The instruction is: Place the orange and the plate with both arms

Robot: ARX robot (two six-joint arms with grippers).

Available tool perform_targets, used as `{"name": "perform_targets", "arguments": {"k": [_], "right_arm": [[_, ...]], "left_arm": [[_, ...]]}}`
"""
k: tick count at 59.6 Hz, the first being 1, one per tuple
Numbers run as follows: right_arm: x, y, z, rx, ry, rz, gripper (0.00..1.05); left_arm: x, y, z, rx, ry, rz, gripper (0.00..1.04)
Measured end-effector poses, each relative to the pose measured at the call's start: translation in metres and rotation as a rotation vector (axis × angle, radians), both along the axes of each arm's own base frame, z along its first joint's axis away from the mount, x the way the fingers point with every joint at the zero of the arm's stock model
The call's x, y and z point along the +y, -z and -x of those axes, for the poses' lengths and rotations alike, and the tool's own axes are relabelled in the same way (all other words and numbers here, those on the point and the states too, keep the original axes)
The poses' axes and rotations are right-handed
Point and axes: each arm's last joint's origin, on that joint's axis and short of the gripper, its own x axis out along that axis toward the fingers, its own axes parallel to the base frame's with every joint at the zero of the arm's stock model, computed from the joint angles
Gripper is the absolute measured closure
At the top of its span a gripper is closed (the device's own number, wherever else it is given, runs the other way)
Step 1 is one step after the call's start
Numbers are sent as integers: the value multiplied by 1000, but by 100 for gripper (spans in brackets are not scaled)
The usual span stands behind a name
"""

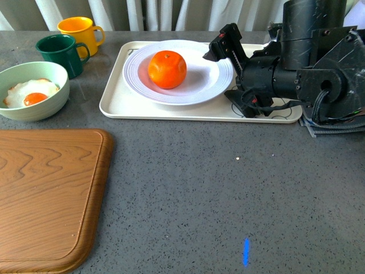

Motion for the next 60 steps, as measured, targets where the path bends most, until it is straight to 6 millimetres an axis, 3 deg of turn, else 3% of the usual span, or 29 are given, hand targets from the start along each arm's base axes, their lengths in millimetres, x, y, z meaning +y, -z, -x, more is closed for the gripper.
{"name": "perform_targets", "arguments": {"k": [18,31,39,45,60], "right_arm": [[-8,-60,35,-152,-14,58,9],[-18,-101,79,-276,-5,115,9],[-39,-127,119,-571,314,510,30],[-62,-124,145,-622,341,775,47],[-90,-103,191,-611,278,942,90]], "left_arm": [[0,0,0,0,0,0,9],[0,0,0,0,0,0,9],[0,0,0,0,0,0,9],[0,0,0,0,0,0,9],[0,0,0,0,0,0,9]]}}
